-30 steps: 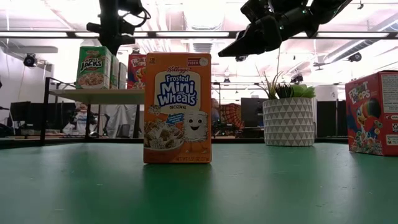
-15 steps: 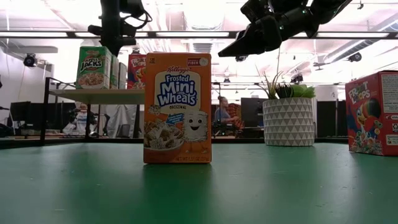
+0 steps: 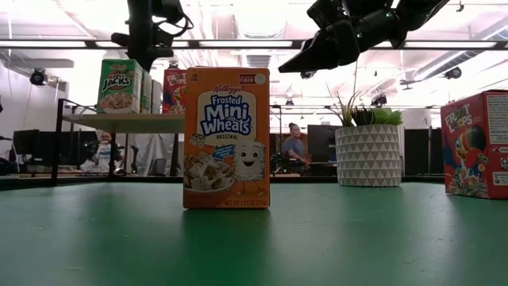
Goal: Stack cereal on shelf
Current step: Adjust the green cereal boxes on the shelf, then put the orange cereal box on the shelf aligned with other orange cereal boxes
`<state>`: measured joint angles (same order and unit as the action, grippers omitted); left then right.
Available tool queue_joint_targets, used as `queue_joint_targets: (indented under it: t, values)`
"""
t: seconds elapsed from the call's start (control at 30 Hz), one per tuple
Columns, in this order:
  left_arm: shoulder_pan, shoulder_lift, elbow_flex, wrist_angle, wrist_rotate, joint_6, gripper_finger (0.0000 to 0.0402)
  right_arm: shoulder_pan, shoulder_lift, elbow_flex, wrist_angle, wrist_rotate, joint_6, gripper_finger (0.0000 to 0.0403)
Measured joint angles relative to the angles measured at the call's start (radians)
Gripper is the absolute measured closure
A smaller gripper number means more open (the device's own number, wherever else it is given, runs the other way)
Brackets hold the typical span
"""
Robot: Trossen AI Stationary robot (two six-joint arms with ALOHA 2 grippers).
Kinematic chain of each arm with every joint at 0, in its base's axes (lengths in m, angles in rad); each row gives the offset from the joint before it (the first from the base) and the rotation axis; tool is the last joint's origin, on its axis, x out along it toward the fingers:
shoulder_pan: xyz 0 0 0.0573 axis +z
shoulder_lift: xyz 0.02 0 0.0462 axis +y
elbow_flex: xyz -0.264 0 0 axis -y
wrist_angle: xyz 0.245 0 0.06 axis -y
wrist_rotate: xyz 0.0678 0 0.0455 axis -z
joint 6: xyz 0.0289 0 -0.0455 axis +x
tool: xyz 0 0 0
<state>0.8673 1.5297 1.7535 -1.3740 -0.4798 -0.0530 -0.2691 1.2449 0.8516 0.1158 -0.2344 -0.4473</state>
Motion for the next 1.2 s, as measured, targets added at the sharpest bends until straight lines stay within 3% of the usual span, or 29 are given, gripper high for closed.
queue_joint_targets:
  t: [0.93, 1.2]
  values:
    - [-0.021, -0.011, 0.0, -0.012, -0.009, -0.025, 0.0402, 0.0, 0.0, 0.0, 0.0, 0.0, 0.003, 0.0202]
    - [-0.059, -0.025, 0.118, -0.034, -0.008, 0.016, 0.0402, 0.001, -0.017, 0.001, 0.001, 0.0, 0.039, 0.0202]
